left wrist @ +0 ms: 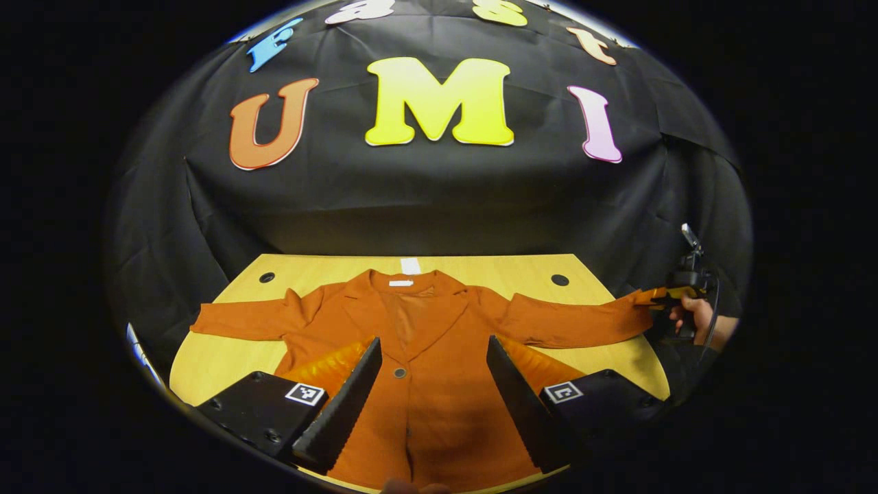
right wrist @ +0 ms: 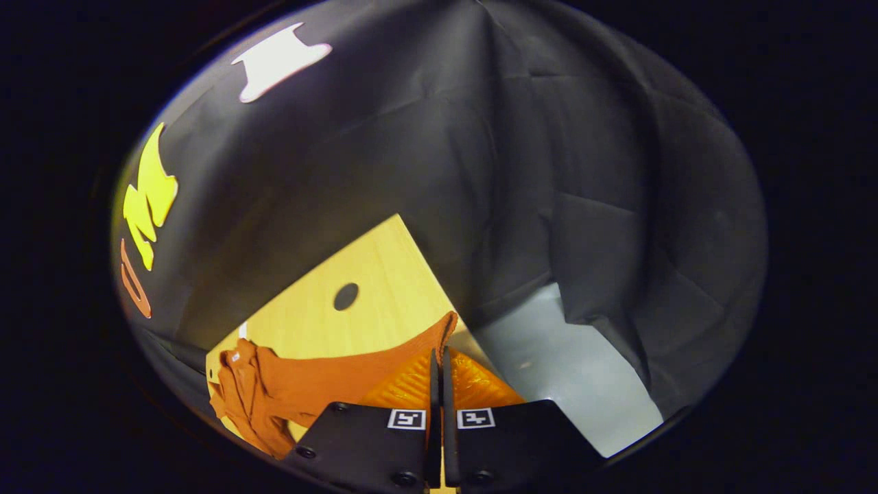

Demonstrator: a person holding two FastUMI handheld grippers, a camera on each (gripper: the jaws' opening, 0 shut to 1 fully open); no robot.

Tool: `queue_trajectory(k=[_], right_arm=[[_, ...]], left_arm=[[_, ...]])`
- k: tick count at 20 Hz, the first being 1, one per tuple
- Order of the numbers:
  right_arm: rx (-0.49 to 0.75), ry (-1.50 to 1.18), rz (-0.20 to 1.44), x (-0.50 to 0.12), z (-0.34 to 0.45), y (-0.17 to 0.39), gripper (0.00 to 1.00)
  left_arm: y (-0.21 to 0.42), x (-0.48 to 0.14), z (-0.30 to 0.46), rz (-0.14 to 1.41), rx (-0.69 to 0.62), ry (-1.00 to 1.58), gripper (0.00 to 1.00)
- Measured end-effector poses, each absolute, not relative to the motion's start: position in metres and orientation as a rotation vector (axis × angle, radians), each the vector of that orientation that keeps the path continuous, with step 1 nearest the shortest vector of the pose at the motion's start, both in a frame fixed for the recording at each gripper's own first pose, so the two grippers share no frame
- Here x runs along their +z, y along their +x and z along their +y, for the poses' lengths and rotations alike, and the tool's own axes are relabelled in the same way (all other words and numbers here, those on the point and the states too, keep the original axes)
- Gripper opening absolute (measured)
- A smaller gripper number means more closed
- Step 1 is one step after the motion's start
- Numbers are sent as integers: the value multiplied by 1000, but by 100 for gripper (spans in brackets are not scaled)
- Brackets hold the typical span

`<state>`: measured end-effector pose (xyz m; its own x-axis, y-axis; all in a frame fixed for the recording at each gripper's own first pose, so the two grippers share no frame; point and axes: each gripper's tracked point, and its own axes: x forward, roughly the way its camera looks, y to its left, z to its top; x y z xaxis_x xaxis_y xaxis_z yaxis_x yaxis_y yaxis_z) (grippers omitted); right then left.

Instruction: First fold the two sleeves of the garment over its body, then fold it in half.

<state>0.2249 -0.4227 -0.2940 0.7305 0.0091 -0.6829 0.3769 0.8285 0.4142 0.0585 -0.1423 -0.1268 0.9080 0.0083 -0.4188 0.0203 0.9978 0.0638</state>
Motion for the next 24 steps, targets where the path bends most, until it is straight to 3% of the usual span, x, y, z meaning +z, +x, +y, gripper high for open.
queue_trajectory(k=[6,12,17,24], right_arm=[[-107,534,616,-139,-289,234,2],[-1,484,569,-69,-112,253,2],[129,421,626,-74,40,259,2],[283,354,793,-159,210,256,2]], left_arm=[[48,-111,-51,348,2,9,100],[38,-85,47,271,-20,-62,100],[15,-75,117,235,-19,-107,98],[-18,-87,187,237,55,-165,98]])
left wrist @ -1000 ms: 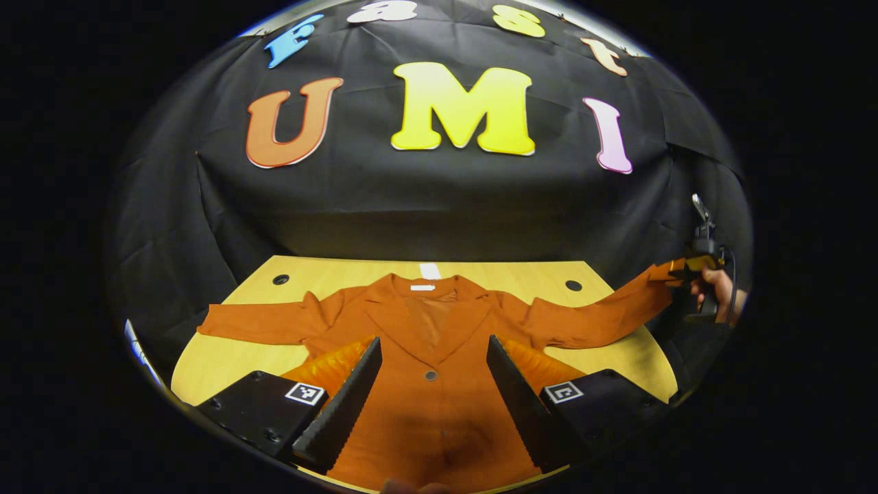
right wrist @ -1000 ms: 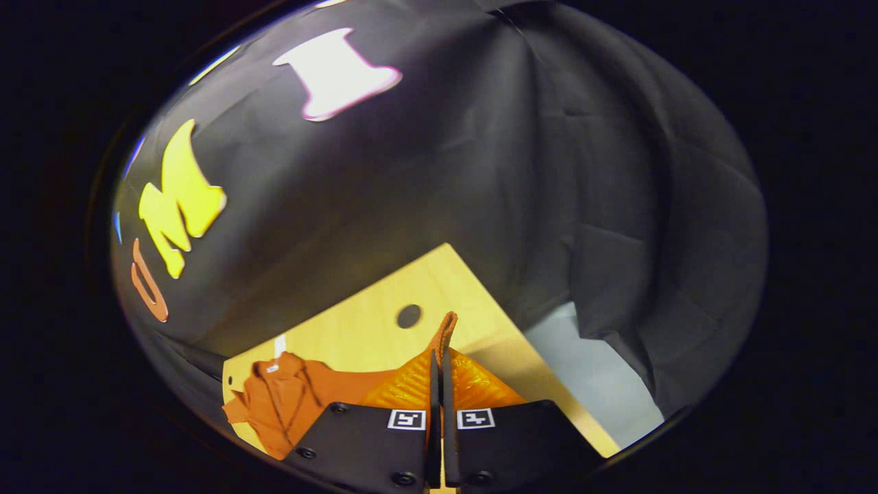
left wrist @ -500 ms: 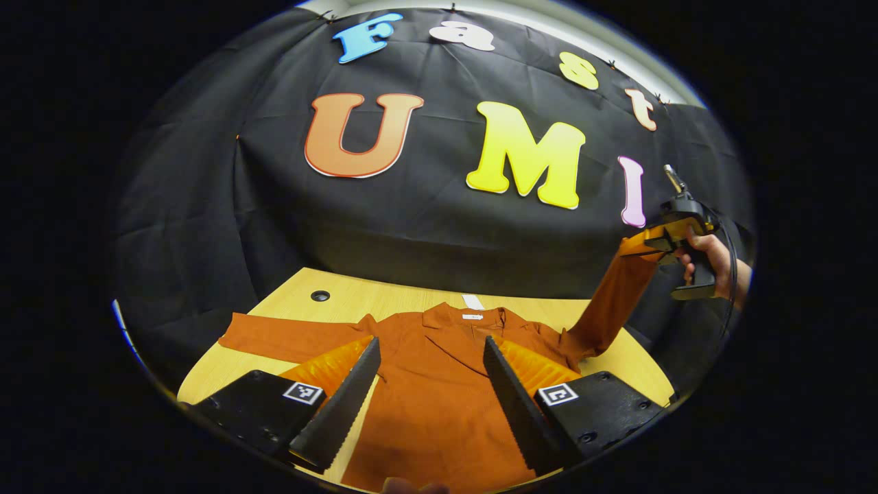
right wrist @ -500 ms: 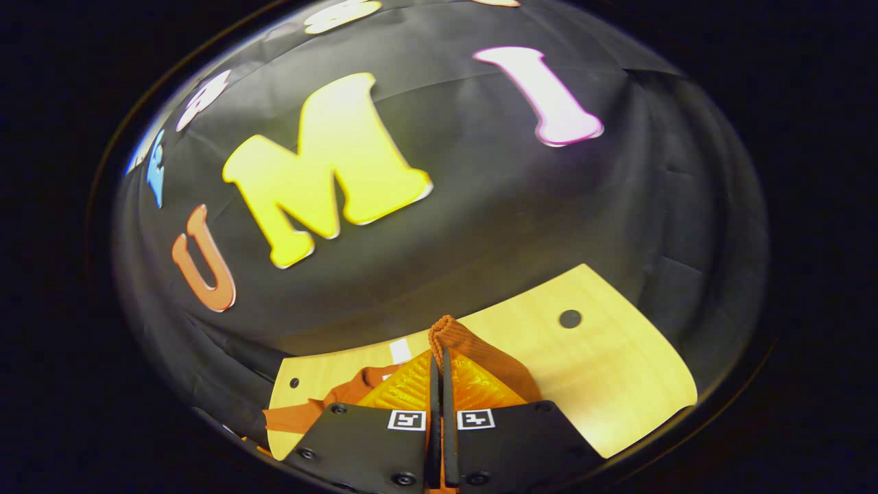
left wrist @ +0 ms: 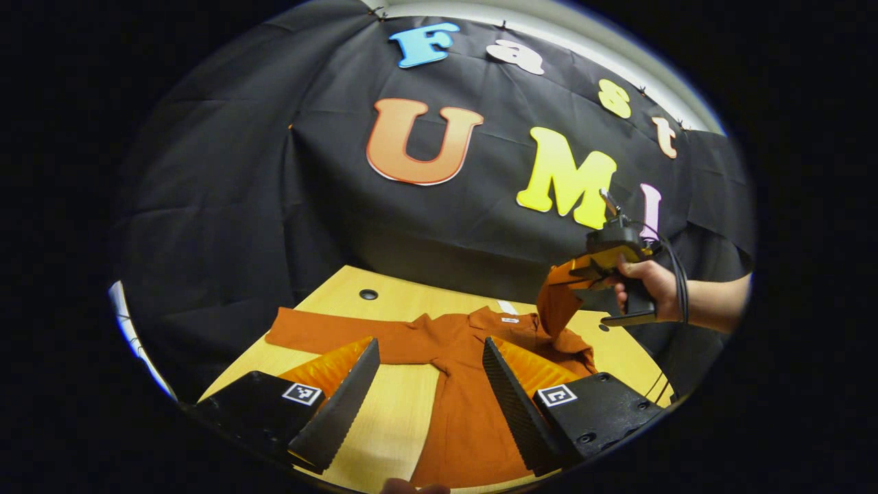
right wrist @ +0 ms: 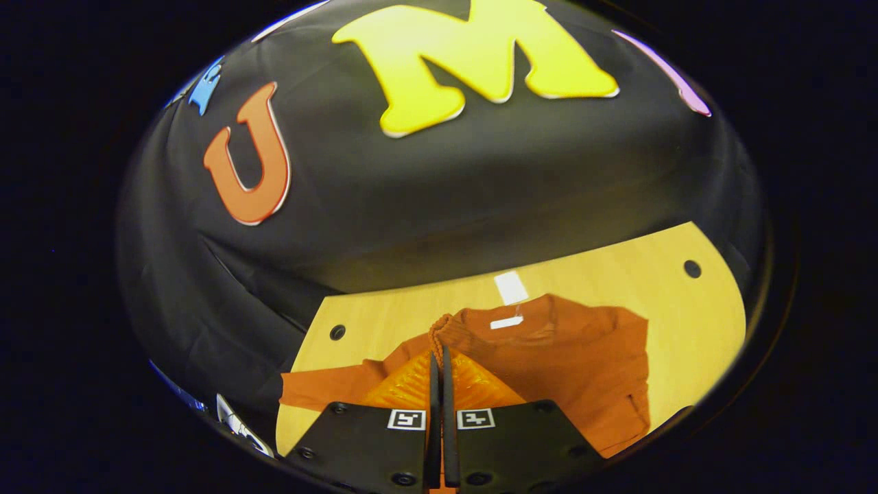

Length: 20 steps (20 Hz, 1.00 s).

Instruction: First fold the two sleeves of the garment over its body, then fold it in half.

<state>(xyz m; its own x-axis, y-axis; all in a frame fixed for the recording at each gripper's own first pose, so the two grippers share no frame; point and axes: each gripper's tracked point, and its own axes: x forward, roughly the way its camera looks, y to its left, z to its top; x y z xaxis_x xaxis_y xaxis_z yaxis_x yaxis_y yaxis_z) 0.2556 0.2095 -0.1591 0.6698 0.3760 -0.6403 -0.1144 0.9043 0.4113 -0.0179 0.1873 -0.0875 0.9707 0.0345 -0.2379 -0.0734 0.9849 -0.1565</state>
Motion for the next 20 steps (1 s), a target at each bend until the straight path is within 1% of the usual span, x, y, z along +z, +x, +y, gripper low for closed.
queue_trajectory(k=[3,7,10,13,16,17,18,20], right_arm=[[314,314,869,-202,246,260,2],[329,267,918,-240,283,263,2],[368,268,942,-254,304,259,9],[411,313,910,-237,314,254,16],[443,305,876,-219,306,249,48],[455,304,863,-207,302,243,48],[470,306,853,-197,298,236,55],[505,334,849,-174,287,214,54]], left_arm=[[-28,-94,212,249,115,-198,98],[-36,-95,233,252,182,-206,98],[-41,-102,250,274,230,-199,98],[-40,-110,265,304,274,-207,98],[-30,-108,273,291,284,-213,98],[-27,-103,277,281,285,-198,98],[-23,-101,282,268,285,-178,98],[-12,-101,292,261,271,-160,98]])
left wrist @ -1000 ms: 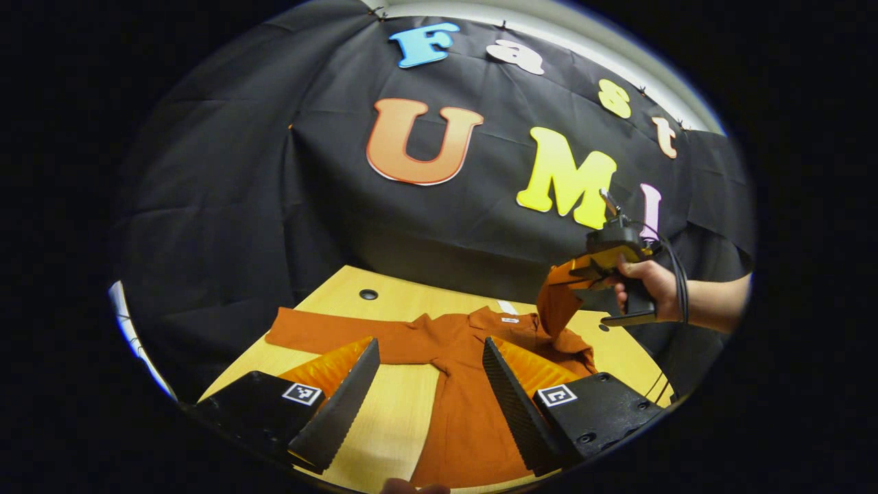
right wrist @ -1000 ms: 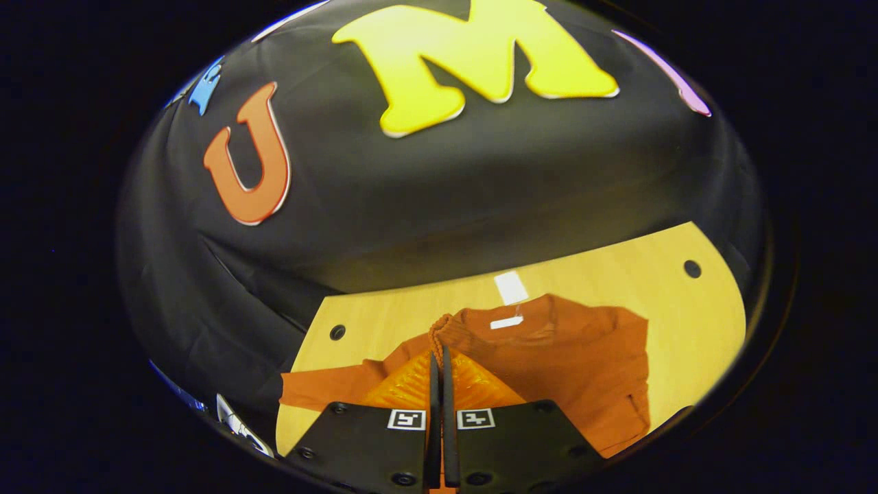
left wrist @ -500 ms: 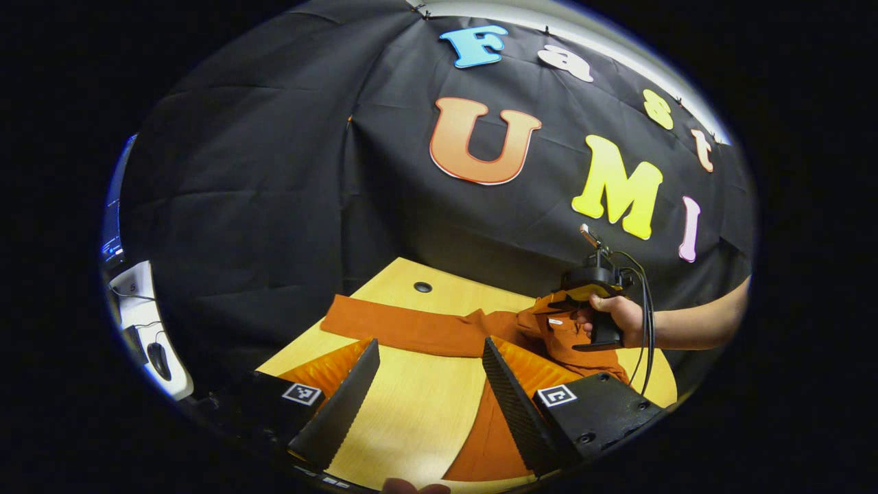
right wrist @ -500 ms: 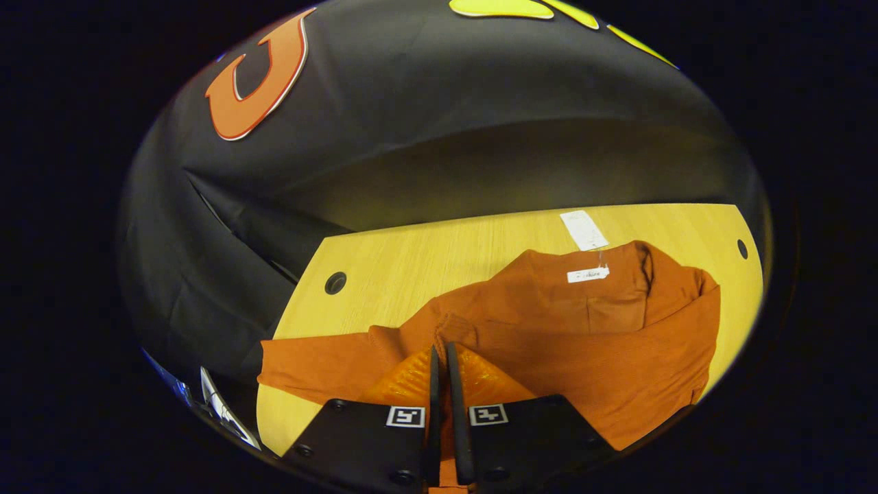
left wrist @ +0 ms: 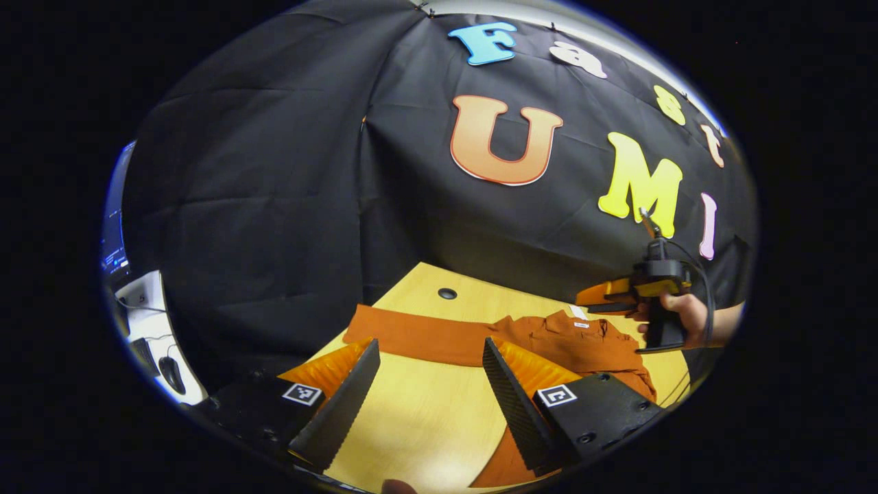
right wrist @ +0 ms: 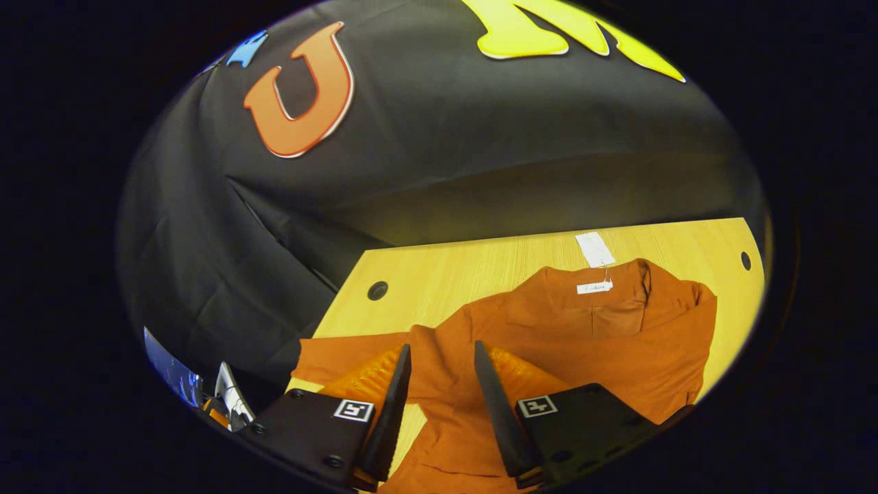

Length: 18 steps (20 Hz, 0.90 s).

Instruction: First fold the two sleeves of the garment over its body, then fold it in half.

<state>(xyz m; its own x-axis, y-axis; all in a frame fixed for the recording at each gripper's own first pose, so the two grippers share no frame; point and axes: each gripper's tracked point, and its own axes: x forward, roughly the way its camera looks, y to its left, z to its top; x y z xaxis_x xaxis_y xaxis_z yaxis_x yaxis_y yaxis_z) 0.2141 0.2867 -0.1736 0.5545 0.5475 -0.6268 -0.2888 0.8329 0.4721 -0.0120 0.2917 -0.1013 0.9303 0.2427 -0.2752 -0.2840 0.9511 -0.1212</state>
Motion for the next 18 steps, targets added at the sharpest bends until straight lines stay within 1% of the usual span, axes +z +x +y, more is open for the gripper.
queue_trajectory(k=[1,2,4,5,8,10,11,12,13,14,15,16,17,18], right_arm=[[518,376,856,-159,281,199,63],[541,423,858,-140,275,184,57],[585,457,848,-113,251,152,57],[597,454,846,-105,234,137,63],[636,515,922,-80,194,83,63],[628,528,910,-68,162,67,63],[619,529,890,-63,148,64,56],[612,536,881,-58,137,60,57],[607,548,874,-53,129,54,64],[606,538,863,-51,120,52,58],[604,511,852,-51,111,49,66],[606,482,841,-50,103,46,63],[614,461,833,-50,102,39,72],[622,450,834,-51,101,34,72]], left_arm=[[-6,-106,298,275,259,-160,98],[0,-112,307,289,252,-156,98],[16,-116,329,299,216,-151,100],[28,-119,344,295,204,-164,98],[69,-145,388,326,173,-296,99],[95,-169,417,377,184,-353,98],[107,-184,436,409,206,-357,99],[119,-198,450,437,214,-355,98],[129,-212,459,466,206,-361,99],[138,-223,467,498,190,-370,99],[147,-237,473,530,174,-376,99],[154,-250,479,561,162,-392,99],[162,-262,486,589,146,-422,99],[163,-270,489,611,140,-467,98]])
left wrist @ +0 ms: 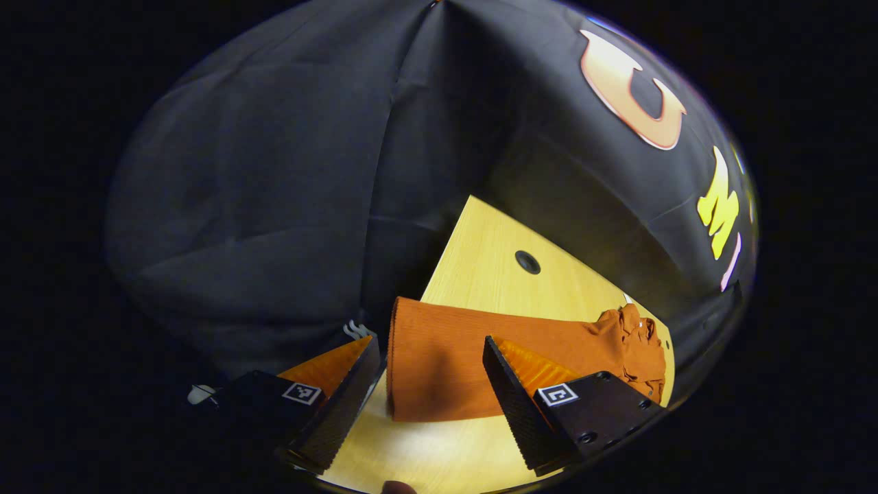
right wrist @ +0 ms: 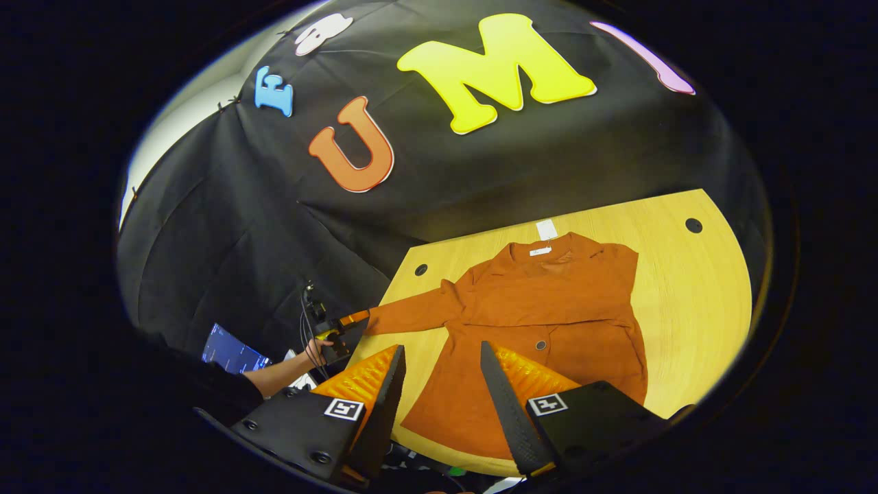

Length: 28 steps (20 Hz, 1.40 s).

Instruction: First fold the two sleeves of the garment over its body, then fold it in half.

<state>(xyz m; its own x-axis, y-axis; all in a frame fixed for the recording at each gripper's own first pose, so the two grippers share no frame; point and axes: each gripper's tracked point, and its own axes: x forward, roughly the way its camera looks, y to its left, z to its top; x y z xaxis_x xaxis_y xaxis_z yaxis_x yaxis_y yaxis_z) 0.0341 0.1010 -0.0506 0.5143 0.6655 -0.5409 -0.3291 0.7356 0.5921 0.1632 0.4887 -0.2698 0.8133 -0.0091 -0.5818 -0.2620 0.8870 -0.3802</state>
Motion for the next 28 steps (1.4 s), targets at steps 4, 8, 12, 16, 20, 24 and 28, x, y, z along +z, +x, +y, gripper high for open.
queue_trajectory(k=[4,8,12,16,20,24,28], right_arm=[[619,437,893,-69,105,18,72],[628,384,954,-91,117,11,72],[636,356,947,-92,123,15,72],[600,366,940,-95,115,16,72],[573,435,936,-94,114,21,72],[618,360,909,-97,112,11,72],[685,293,865,-90,113,-6,72]], left_arm=[[177,-293,506,620,125,-552,98],[192,-306,496,622,80,-595,99],[205,-309,488,642,63,-680,99],[207,-306,494,650,146,-596,75],[201,-290,512,665,247,-394,32],[206,-261,488,628,206,-389,3],[204,-217,454,587,149,-351,2]])
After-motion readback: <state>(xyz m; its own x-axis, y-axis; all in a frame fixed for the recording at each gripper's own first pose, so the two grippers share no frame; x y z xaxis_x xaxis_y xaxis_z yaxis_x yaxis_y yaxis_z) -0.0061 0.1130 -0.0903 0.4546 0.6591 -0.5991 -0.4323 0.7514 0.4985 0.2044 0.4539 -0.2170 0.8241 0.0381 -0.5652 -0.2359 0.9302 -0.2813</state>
